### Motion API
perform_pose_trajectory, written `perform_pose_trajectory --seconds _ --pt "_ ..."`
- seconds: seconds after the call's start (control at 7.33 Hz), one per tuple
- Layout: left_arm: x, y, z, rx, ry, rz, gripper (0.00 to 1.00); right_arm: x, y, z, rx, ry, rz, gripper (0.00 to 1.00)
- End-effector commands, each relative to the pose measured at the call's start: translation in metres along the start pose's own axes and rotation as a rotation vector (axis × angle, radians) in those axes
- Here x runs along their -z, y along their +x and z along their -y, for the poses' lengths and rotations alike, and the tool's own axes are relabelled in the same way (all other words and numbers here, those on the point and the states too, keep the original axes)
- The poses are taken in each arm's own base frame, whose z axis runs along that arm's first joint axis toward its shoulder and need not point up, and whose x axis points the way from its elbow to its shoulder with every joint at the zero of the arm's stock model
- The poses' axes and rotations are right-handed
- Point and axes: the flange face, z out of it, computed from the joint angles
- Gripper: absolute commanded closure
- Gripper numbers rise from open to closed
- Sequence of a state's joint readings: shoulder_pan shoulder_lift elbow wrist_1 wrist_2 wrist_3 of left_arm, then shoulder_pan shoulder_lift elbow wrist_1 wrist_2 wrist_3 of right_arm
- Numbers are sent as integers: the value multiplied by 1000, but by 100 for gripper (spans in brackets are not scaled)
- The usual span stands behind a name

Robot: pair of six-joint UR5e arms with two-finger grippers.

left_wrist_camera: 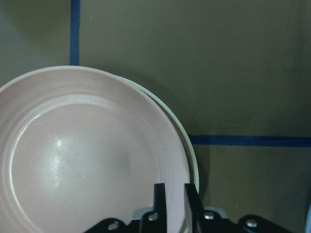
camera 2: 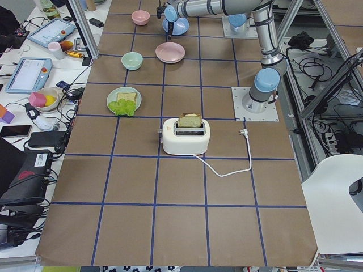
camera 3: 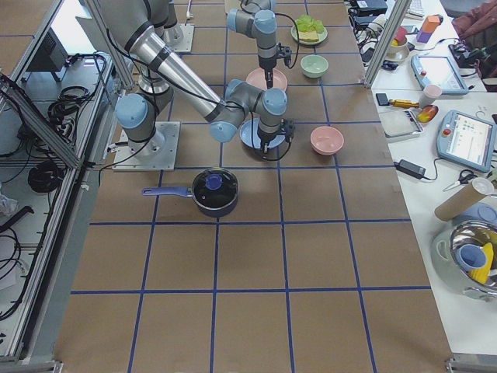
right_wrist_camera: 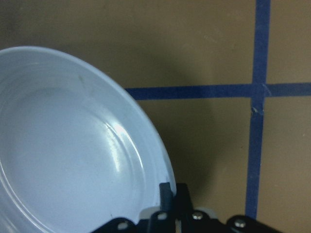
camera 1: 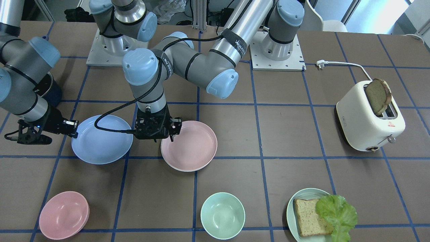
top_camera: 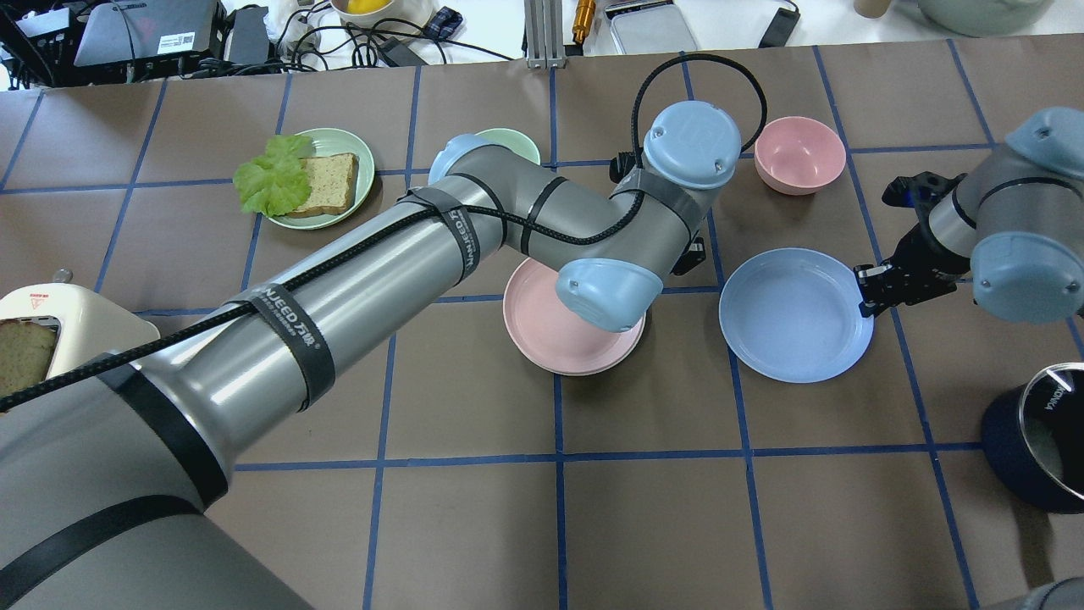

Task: Stack three plates with pink and blue
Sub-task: 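Open the left gripper and raise it away while the right gripper lifts the blue plate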

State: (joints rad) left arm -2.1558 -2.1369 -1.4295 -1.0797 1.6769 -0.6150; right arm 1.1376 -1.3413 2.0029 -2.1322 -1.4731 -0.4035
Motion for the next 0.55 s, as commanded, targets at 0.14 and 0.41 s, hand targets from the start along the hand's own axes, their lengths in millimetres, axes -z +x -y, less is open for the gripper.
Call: perform_pose_trajectory --seconds 0.14,0.41 --pt "44 -101 50 -54 -107 30 0 52 -12 28 -29 15 20 100" --pt "91 -174 62 -52 -173 12 0 50 -82 36 -73 28 43 100"
